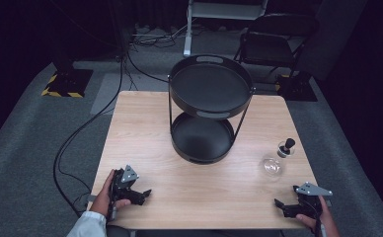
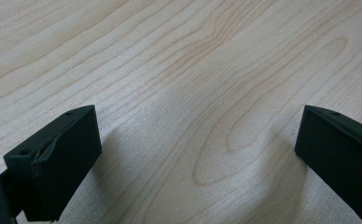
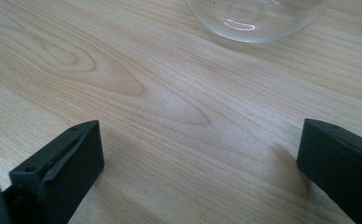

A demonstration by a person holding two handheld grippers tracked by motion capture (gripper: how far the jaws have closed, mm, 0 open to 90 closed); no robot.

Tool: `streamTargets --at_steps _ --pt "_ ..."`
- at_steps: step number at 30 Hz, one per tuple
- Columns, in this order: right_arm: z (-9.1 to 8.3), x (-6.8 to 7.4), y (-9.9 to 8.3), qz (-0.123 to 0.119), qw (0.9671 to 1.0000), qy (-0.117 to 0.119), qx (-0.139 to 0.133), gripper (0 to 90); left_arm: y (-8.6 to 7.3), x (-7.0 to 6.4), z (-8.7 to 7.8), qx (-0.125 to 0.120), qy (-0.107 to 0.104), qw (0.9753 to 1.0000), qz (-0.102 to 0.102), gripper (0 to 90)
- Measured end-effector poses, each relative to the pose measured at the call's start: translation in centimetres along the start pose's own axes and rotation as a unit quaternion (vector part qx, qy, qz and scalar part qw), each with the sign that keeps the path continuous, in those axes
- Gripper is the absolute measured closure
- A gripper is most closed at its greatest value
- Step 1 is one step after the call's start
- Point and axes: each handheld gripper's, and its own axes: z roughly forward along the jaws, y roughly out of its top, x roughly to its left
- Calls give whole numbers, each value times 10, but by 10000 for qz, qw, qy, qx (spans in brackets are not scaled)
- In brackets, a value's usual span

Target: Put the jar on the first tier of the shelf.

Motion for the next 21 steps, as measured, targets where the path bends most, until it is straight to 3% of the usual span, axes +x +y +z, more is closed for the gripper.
streamTargets --at_steps 9,14,21 --pt "0 0 1 -10 10000 7 37 2 0 0 0 -4 22 10000 3 0" --pt "-2 -3 3 -34 9998 42 211 2 0 0 0 -5 21 10000 -2 0" --pt "-3 -4 8 6 9991 -115 411 20 0 0 0 -1 31 10000 8 0"
